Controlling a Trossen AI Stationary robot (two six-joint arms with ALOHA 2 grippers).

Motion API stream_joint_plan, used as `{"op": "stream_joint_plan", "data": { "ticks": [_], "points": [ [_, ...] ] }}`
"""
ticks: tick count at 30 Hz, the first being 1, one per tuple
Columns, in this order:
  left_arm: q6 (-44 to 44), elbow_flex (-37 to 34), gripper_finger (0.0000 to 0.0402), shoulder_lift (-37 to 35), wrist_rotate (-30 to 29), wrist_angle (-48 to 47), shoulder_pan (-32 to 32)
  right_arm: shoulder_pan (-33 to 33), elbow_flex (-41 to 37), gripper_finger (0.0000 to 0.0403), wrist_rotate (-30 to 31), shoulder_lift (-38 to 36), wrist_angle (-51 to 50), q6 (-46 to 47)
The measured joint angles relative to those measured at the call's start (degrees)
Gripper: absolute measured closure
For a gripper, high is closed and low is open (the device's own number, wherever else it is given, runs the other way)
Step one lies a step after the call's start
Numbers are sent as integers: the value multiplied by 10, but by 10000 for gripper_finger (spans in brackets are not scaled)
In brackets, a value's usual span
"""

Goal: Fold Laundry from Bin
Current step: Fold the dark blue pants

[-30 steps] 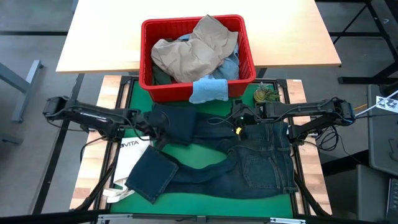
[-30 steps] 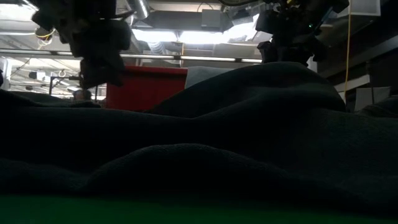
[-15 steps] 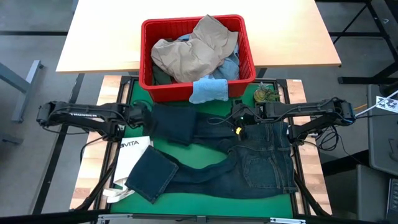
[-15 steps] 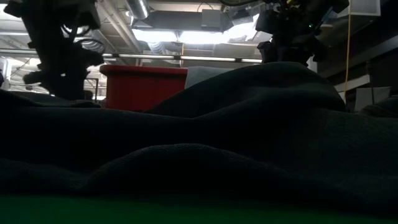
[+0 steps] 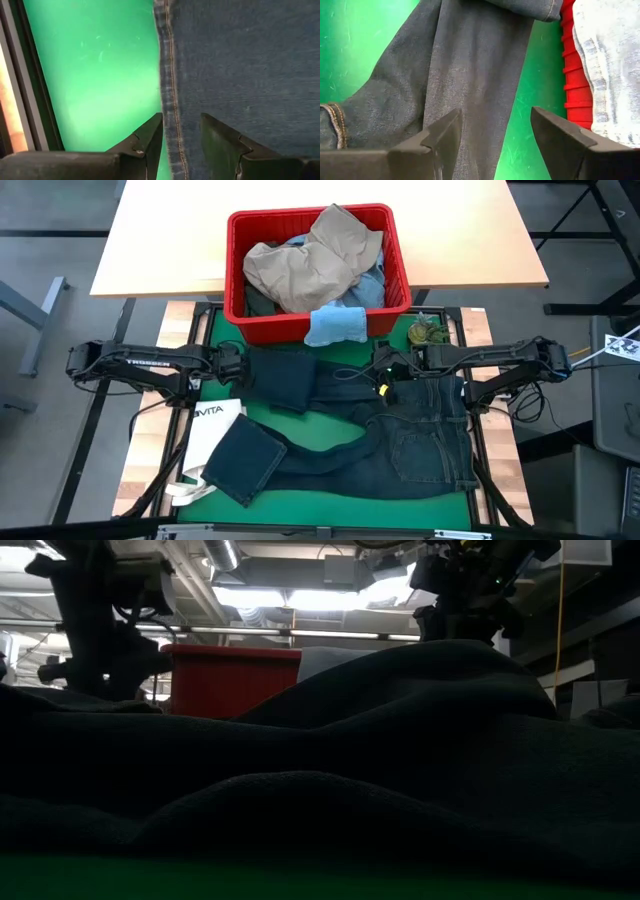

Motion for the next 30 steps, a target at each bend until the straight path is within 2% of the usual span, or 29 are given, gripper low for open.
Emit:
{"op": "stream_joint_plan", "data": {
  "ticks": [7,15,25,30],
  "points": [
    [0,0,279,45,26,-2,10,0,0,166,0,0,-1,0],
    [1,0,279,88,29,3,30,0,0,166,0,0,-1,0],
    [19,0,279,134,30,49,32,0,0,166,0,0,-3,0],
    [18,-22,279,157,27,71,31,0,0,166,0,0,-6,0]
  ]
}}
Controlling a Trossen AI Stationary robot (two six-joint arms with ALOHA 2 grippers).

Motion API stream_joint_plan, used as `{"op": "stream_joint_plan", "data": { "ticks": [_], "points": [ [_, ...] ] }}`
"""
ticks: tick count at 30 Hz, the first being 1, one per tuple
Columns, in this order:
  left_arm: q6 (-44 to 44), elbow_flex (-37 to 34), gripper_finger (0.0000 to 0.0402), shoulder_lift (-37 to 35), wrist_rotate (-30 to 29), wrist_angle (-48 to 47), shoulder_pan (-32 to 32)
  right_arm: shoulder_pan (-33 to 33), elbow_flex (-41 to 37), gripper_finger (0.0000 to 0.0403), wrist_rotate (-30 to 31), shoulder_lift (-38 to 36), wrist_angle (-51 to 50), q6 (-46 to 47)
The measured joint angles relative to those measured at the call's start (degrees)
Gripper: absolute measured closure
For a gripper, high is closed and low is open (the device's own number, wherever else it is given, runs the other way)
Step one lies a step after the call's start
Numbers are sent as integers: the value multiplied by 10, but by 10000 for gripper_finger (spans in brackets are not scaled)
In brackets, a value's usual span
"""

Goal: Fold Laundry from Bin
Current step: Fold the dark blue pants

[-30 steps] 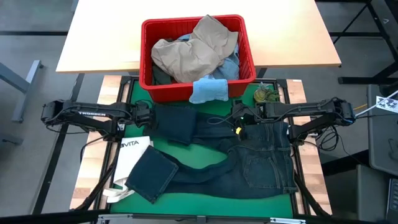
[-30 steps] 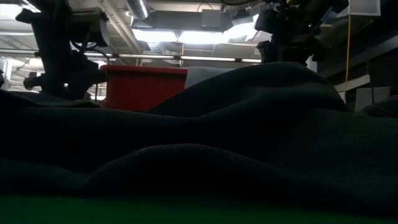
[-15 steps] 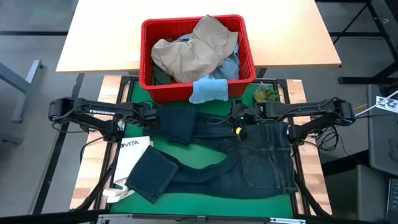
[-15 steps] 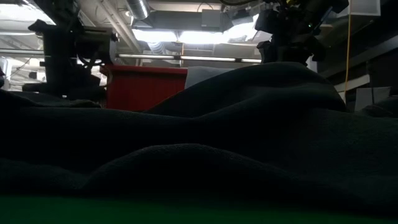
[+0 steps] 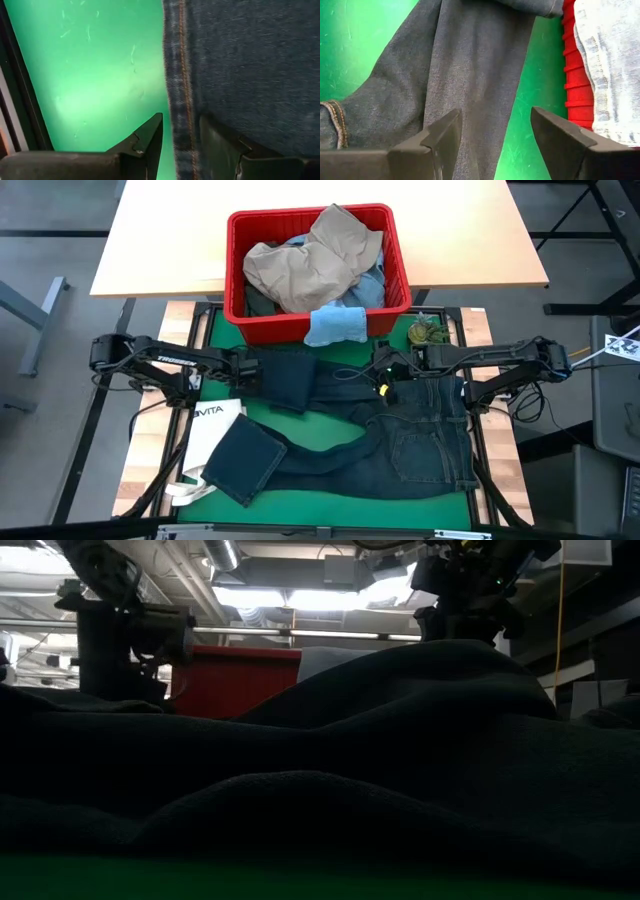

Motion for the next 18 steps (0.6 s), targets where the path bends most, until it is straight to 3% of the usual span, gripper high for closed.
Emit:
{"op": "stream_joint_plan", "data": {
  "ticks": [12,18],
  "points": [
    [16,-22,284,4,-12,35,0,0,0,166,0,0,0,0],
    [14,-23,341,5,-6,58,0,0,0,166,0,0,0,0]
  ]
}}
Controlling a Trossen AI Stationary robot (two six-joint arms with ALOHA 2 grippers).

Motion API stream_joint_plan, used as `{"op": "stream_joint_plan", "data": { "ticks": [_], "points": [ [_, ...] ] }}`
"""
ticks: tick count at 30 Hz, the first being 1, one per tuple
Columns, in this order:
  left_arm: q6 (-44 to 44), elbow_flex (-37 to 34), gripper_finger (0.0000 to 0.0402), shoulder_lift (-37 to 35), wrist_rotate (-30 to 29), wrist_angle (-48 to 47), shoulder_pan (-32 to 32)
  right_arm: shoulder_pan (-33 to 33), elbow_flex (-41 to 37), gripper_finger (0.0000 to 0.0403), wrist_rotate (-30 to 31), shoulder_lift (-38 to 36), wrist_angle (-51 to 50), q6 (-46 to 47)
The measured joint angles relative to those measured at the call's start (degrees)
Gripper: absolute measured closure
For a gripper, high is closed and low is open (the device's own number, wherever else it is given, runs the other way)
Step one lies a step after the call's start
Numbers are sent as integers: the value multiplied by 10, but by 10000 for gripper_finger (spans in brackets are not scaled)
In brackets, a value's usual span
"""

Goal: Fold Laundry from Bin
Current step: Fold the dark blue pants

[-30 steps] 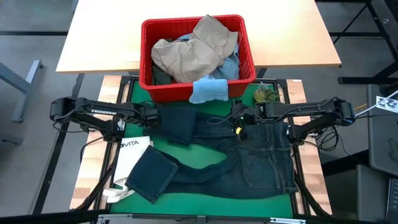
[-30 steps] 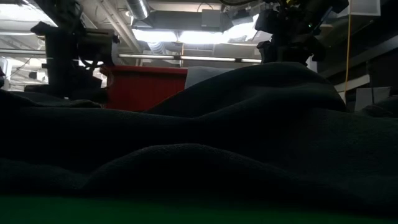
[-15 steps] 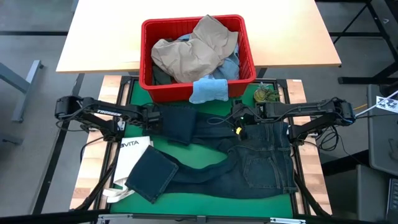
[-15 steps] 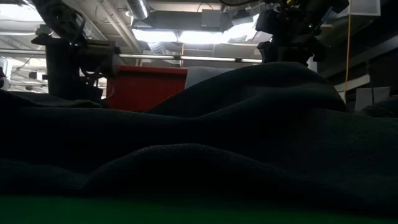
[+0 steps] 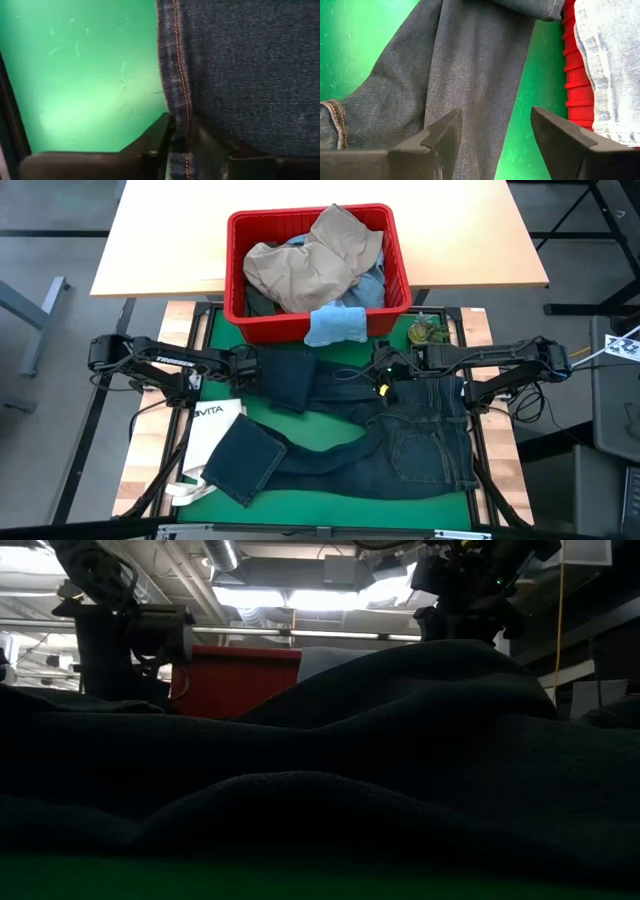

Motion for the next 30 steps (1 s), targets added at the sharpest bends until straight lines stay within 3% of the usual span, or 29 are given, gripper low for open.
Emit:
{"op": "stream_joint_plan", "data": {
  "ticks": [5,11,20,26,30],
  "points": [
    [7,0,393,-2,-3,4,0,0,0,166,0,0,0,0],
    [76,15,398,-44,13,-11,0,0,0,166,0,0,0,-2],
    [178,135,400,-138,19,-17,-3,0,0,166,0,0,63,-2],
    [228,205,401,-151,16,40,-30,0,0,166,0,0,163,-2],
    [249,210,401,-149,33,121,-63,0,0,166,0,0,224,-2]
  ]
}}
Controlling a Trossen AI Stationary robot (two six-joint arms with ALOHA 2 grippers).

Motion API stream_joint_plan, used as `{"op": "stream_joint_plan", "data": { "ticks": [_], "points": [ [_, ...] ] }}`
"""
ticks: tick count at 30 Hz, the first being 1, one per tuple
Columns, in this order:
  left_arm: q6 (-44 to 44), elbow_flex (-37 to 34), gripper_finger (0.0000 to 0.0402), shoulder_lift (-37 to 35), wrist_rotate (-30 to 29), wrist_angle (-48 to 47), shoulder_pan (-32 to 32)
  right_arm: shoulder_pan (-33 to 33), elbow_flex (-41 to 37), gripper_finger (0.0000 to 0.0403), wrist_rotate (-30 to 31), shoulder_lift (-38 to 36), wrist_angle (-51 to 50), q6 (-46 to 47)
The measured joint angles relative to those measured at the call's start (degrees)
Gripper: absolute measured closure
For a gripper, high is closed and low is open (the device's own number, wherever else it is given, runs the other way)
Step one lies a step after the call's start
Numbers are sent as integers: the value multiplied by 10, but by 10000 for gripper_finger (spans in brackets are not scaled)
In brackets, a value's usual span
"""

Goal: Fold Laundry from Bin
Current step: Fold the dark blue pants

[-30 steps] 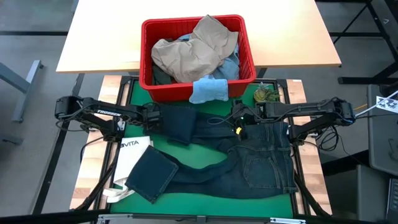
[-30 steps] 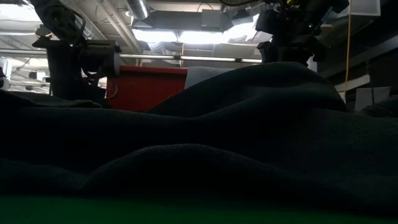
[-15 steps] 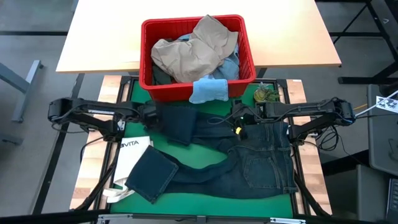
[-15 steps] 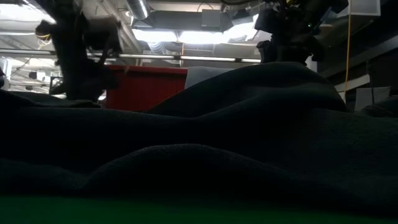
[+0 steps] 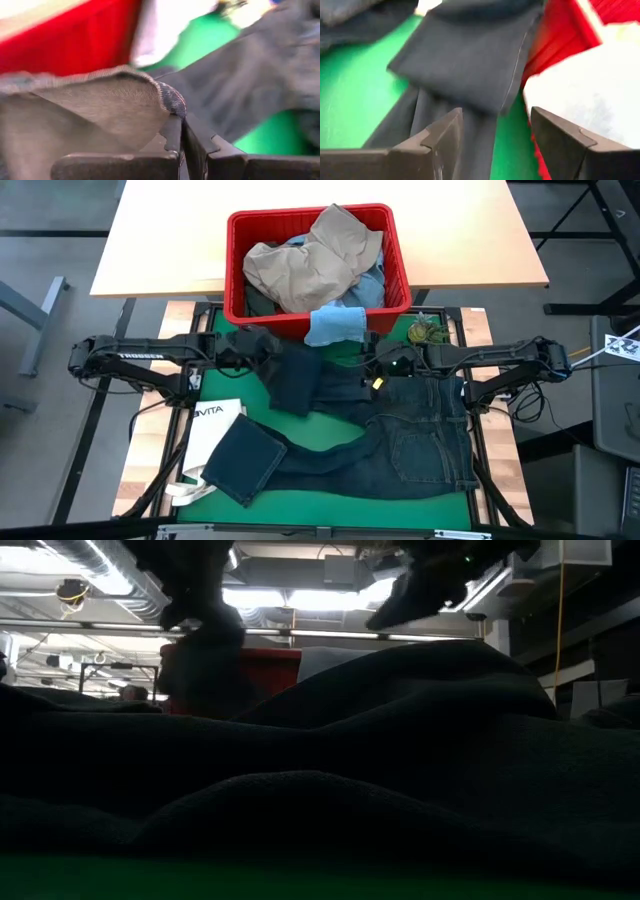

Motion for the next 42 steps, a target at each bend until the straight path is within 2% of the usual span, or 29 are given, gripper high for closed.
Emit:
{"op": "stream_joint_plan", "data": {
  "ticks": [8,18,27,33,42],
  "points": [
    [11,1,401,16,8,102,-60,0,0,166,0,22,114,23],
    [11,1,401,105,8,177,-101,0,0,166,1,51,233,174],
    [40,1,401,169,8,293,-115,0,0,166,-8,65,244,221],
    [41,1,401,185,7,305,-115,0,0,166,-61,66,256,258],
    [41,1,401,188,-3,321,-115,5,0,166,-39,73,249,262]
  ]
}}
